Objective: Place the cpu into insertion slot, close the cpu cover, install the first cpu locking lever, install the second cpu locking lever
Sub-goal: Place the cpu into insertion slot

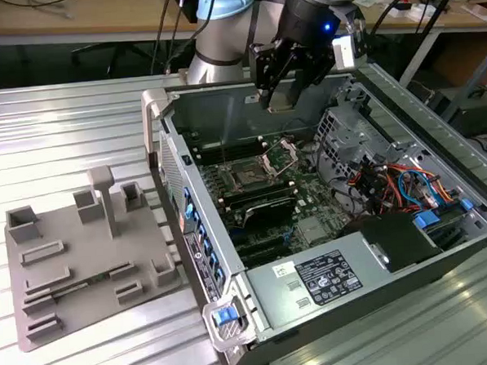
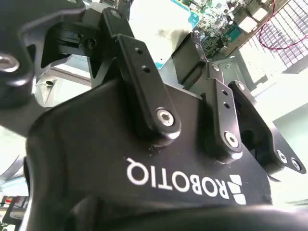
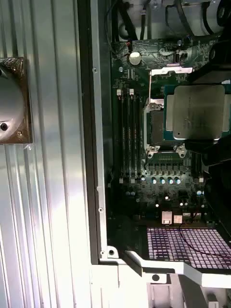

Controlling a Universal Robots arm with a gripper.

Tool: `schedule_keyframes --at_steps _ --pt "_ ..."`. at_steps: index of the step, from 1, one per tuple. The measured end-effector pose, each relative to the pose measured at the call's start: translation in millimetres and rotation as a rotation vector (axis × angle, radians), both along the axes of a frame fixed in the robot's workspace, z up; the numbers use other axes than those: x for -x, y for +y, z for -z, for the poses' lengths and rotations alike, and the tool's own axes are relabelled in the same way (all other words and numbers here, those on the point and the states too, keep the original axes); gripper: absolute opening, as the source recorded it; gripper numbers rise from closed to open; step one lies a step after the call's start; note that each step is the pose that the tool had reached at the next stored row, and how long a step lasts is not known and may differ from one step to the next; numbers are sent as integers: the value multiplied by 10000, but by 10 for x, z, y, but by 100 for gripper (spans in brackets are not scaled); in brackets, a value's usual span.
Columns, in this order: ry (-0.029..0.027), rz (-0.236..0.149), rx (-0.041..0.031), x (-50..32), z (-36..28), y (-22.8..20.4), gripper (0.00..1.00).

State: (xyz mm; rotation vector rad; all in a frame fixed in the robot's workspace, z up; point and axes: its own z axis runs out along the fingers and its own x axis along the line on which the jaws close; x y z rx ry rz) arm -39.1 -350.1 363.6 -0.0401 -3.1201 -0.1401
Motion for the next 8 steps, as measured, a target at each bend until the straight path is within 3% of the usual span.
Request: schedule_keyframes --at_steps 8 --pt "0 0 0 0 16 0 55"
